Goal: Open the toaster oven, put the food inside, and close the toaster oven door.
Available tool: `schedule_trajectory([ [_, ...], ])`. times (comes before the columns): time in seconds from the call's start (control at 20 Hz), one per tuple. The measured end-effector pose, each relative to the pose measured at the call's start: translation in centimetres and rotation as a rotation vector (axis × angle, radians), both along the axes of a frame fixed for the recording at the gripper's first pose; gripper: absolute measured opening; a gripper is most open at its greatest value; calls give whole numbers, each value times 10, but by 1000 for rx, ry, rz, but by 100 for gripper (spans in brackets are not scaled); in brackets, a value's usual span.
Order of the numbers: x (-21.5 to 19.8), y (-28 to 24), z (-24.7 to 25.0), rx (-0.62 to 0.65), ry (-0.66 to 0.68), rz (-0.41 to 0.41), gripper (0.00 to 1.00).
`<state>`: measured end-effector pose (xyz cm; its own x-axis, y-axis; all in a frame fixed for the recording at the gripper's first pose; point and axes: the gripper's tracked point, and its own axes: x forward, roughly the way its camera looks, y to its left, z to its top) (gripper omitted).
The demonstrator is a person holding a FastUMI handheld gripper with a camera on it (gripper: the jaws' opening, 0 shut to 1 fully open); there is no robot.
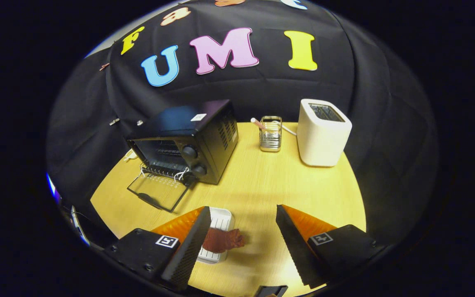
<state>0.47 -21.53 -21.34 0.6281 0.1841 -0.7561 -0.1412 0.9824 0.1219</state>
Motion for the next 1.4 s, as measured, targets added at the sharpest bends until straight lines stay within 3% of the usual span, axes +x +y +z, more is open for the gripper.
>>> schedule_trajectory([
  [0.45, -25, 11, -65, 260, 252, -114, 96],
  [0.55, -25, 15, -68, 320, 291, -156, 72],
  [0.6, -27, 17, -69, 341, 312, -175, 69],
  [0.7, -26, 19, -75, 359, 346, -202, 39],
  [0.8, -25, 22, -75, 380, 367, -203, 27],
  [1.05, -25, 27, -64, 409, 370, -211, 16],
  [1.25, -31, 35, -51, 364, 353, -154, 15],
  [1.4, -26, 39, -31, 347, 309, -171, 15],
])
